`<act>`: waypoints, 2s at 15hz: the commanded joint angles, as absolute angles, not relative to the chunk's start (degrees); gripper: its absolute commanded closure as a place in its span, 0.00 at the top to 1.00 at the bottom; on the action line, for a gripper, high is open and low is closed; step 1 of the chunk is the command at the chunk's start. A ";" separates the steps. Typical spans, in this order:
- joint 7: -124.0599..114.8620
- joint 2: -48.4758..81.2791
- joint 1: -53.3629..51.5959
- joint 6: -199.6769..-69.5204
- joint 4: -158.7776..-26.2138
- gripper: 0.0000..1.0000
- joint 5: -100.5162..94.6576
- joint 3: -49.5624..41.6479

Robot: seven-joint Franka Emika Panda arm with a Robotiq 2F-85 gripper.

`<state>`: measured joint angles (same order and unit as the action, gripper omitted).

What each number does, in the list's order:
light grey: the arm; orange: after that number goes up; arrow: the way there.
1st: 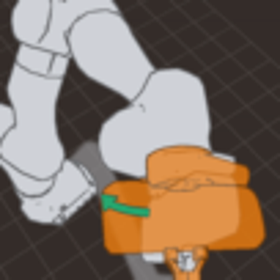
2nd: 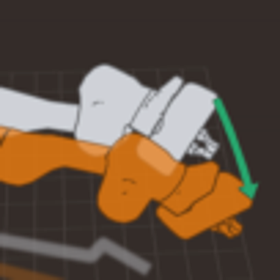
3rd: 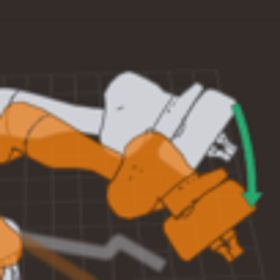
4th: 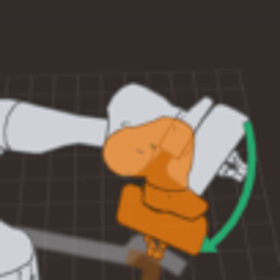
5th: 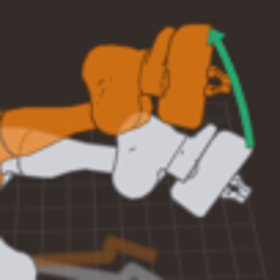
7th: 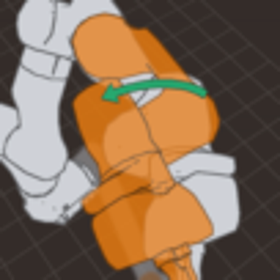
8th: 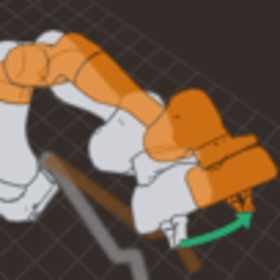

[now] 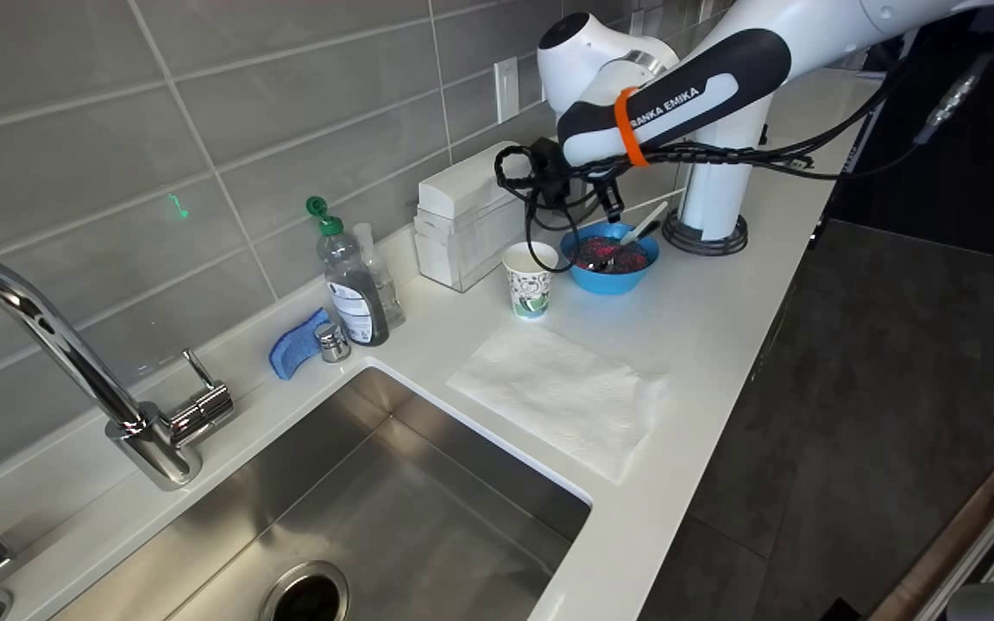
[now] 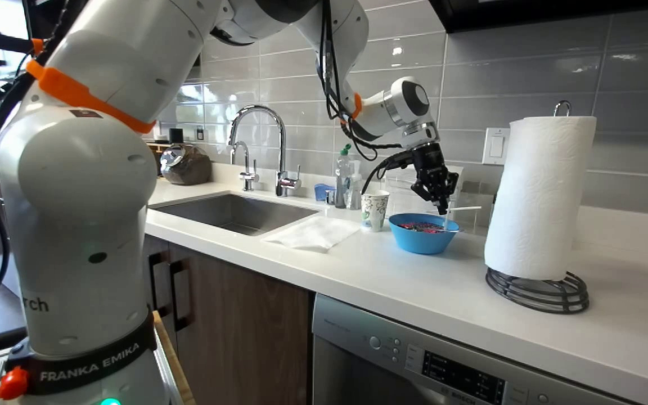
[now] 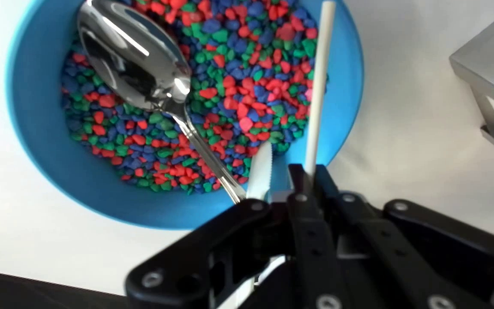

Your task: Remove the white straw from the blue bowl and place it in the coffee cup on the left.

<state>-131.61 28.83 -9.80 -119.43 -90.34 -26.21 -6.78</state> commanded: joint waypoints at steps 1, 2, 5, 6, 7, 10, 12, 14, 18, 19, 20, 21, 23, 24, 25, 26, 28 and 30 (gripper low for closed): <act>-132.72 25.60 -11.28 -121.09 -93.62 0.02 -29.74 -7.50; -132.81 24.91 -11.59 -121.11 -94.05 0.02 -31.05 -7.59; -133.38 23.56 -12.12 -121.09 -94.93 0.02 -34.25 -7.44; -133.32 23.01 -12.02 -121.28 -95.43 0.02 -34.91 -7.09; -132.85 22.22 -11.86 -121.68 -96.09 0.02 -35.26 -6.65; -132.63 19.78 -11.88 -122.77 -98.32 0.02 -36.99 -5.78; -132.59 18.01 -11.72 -123.17 -99.78 0.02 -37.75 -5.11; -132.01 16.19 -11.38 -123.93 -101.04 0.02 -38.23 -4.37; -131.79 12.01 -11.68 -126.77 -105.40 0.02 -41.68 -3.20; -132.23 11.12 -11.83 -127.08 -106.61 0.02 -43.31 -2.77; -133.01 10.18 -12.05 -127.73 -108.17 0.02 -45.38 -2.23; -134.00 9.30 -12.27 -128.08 -109.72 0.02 -47.63 -1.59; -136.09 7.86 -12.41 -129.17 -112.38 0.02 -51.45 -0.04; -137.19 7.23 -12.44 -129.70 -113.48 0.02 -52.75 0.84; -138.79 6.66 -12.48 -130.34 -114.44 0.02 -54.35 1.64; -140.22 6.06 -12.52 -131.08 -115.42 0.02 -55.73 2.49; -142.60 5.19 -12.62 -131.79 -117.17 0.02 -59.28 3.91; -145.05 4.26 -12.68 -131.90 -119.03 0.02 -63.49 5.24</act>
